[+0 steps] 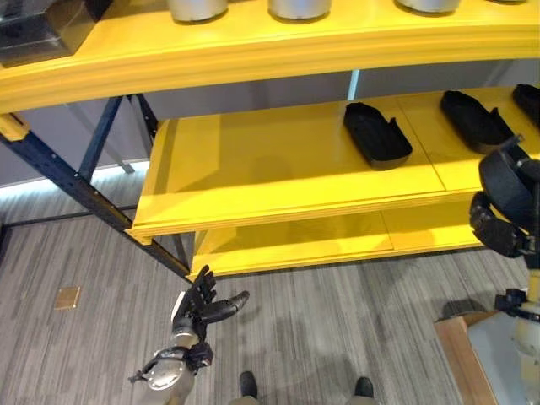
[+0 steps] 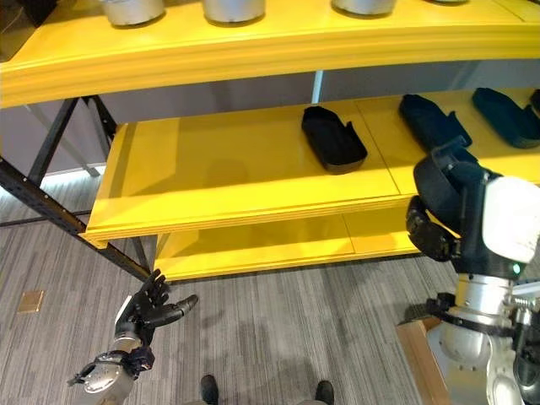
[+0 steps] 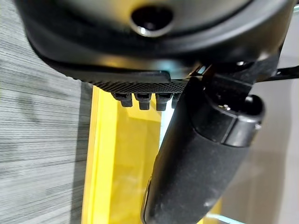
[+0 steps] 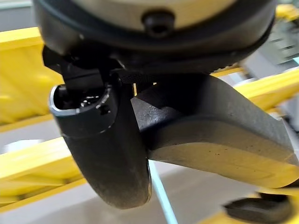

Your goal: Move parts from the plastic box to the shelf.

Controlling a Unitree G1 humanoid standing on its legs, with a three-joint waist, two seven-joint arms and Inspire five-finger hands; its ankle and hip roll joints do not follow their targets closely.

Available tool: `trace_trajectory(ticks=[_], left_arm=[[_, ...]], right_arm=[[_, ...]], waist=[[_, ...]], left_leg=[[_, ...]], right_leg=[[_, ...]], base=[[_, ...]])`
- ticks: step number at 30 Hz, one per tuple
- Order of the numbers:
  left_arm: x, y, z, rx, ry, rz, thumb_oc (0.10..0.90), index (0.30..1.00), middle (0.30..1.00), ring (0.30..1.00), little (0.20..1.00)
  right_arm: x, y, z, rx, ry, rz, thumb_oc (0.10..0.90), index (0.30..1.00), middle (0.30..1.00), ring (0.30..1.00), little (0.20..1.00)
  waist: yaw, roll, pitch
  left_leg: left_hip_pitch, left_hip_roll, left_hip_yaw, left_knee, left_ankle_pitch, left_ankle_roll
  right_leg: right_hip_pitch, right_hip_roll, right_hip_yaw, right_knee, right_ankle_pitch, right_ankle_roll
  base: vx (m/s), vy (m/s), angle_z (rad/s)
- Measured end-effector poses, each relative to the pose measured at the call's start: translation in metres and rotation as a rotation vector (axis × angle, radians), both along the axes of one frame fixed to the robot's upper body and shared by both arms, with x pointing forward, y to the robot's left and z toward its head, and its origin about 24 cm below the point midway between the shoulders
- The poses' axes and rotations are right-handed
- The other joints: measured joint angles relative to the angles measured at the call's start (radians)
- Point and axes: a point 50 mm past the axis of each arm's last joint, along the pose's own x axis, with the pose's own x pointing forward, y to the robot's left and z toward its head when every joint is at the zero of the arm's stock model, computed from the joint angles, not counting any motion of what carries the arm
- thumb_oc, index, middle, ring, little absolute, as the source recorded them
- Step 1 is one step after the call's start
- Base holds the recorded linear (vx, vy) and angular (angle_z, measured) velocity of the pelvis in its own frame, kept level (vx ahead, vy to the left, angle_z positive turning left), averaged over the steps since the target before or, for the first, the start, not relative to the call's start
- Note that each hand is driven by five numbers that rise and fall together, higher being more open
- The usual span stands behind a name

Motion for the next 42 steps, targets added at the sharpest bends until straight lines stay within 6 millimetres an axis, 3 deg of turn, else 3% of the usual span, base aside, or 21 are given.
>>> trace_trajectory(ticks=[5, 9, 19, 26, 29, 32, 40, 42], left_arm=[[-0.002, -0.001, -0.001, 0.0, 0.006, -0.001, 0.9, 1.0, 1.0, 1.0, 1.0], [-0.005, -0.002, -0.003, -0.004, 0.014, -0.002, 0.9, 1.0, 1.0, 1.0, 1.0], [-0.023, 0.004, -0.013, -0.004, 0.071, 0.032, 0.9, 1.0, 1.0, 1.0, 1.0], [-0.025, 0.003, -0.014, -0.013, 0.075, 0.038, 0.9, 1.0, 1.0, 1.0, 1.0], [-0.029, 0.005, -0.016, -0.011, 0.086, 0.048, 0.9, 1.0, 1.0, 1.0, 1.0], [-0.028, 0.003, -0.016, -0.015, 0.084, 0.041, 0.9, 1.0, 1.0, 1.0, 1.0], [-0.016, 0.007, -0.007, 0.011, 0.043, 0.025, 0.9, 1.0, 1.0, 1.0, 1.0], [-0.015, 0.009, -0.006, 0.011, 0.037, 0.03, 0.9, 1.0, 1.0, 1.0, 1.0]], right_arm=[[0.012, 0.007, 0.006, -0.034, 0.0, 0.036, 0.4, 0.3, 0.3, 0.3, 0.3], [0.021, 0.01, 0.002, -0.094, 0.076, 0.064, 0.4, 0.3, 0.3, 0.3, 0.3], [0.027, 0.018, 0.009, -0.279, 0.156, 0.11, 0.4, 0.3, 0.3, 0.3, 0.3], [0.042, 0.022, -0.001, -0.422, 0.323, 0.172, 0.4, 0.3, 0.3, 0.3, 0.3], [0.059, 0.033, 0.0, -0.51, 0.362, 0.205, 0.4, 0.3, 0.3, 0.3, 0.3], [0.074, 0.056, 0.015, -0.599, 0.331, 0.278, 0.4, 0.3, 0.3, 0.3, 0.3], [0.09, 0.082, 0.037, -0.762, 0.272, 0.341, 0.4, 0.3, 0.3, 0.3, 0.3], [0.096, 0.086, 0.041, -0.785, 0.272, 0.342, 0.4, 0.3, 0.3, 0.3, 0.3]], waist=[[0.008, -0.078, -0.034], [0.02, -0.107, -0.054], [0.062, -0.099, -0.09], [0.115, -0.096, -0.093], [0.161, -0.097, -0.093], [0.194, -0.101, -0.091], [0.249, -0.124, -0.079], [0.242, -0.132, -0.076]], left_leg=[[-0.004, -0.001, 0.008, 0.0, 0.001, -0.001], [-0.005, 0.0, 0.01, 0.0, 0.005, -0.004], [-0.061, -0.003, -0.036, 0.0, 0.03, 0.0], [-0.092, -0.004, -0.07, 0.0, 0.041, 0.003], [-0.111, -0.01, -0.094, 0.0, 0.046, 0.004], [-0.142, -0.016, -0.117, 0.0, 0.054, 0.006], [-0.177, -0.036, -0.163, 0.0, 0.06, 0.01], [-0.179, -0.038, -0.164, 0.0, 0.06, 0.01]], right_leg=[[-0.011, -0.002, 0.002, 0.0, -0.018, 0.023], [-0.013, -0.002, 0.005, -0.001, -0.027, 0.033], [-0.033, 0.0, -0.033, -0.002, -0.023, 0.033], [-0.038, 0.002, -0.068, -0.002, -0.024, 0.034], [-0.038, 0.0, -0.094, -0.003, -0.025, 0.036], [-0.047, 0.0, -0.122, -0.002, -0.027, 0.038], [-0.044, -0.011, -0.174, -0.002, -0.034, 0.046], [-0.045, -0.012, -0.175, -0.002, -0.036, 0.045]], base=[[0.04, 0.085, -0.07], [0.01, 0.02, -0.03], [0.01, -0.001, 0.12], [0.01, -0.024, 0.15], [0.02, -0.033, 0.24], [0.02, -0.019, 0.27], [0.03, -0.007, 0.18], [0.02, -0.001, 0.05]])
